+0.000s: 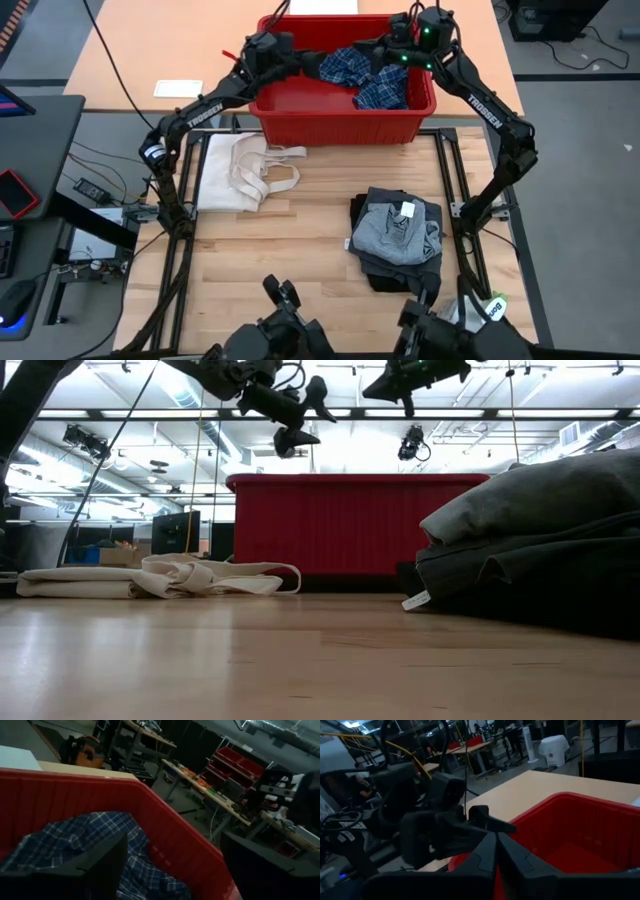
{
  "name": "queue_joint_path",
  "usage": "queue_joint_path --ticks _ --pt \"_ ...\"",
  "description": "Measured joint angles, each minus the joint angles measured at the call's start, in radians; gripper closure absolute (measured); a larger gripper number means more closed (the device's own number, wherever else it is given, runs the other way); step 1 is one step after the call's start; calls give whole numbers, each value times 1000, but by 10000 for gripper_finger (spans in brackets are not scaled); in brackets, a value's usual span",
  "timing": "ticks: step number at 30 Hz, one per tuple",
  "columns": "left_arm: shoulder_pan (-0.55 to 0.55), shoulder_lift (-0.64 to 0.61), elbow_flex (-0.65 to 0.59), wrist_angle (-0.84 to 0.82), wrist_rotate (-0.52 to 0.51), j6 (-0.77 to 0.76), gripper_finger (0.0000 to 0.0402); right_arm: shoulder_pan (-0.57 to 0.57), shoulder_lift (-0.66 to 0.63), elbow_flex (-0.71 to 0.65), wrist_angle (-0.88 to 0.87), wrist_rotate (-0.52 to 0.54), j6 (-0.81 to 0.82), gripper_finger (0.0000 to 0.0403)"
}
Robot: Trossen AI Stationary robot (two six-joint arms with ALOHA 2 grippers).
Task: Fold Laundry from Bin
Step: Fold the blue checkered pants
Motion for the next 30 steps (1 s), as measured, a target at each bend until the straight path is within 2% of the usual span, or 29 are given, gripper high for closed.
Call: queue_joint_path --ticks 12,17,21,24,30 --pt "-71 1 0 -1 -1 -1 79 -2 0 0 7 6 -67 380" --pt "-96 2 -1 48 -40 -2 79 -2 0 0 -7 35 -75 380" --pt "-104 2 -1 79 -49 -3 79 -3 0 0 -45 -14 -76 380" --pt "-104 2 -1 79 1 -20 79 -2 1 14 -50 -58 -68 380" --pt "-67 -12 -1 75 58 -92 97 -19 39 157 -114 -21 -73 380"
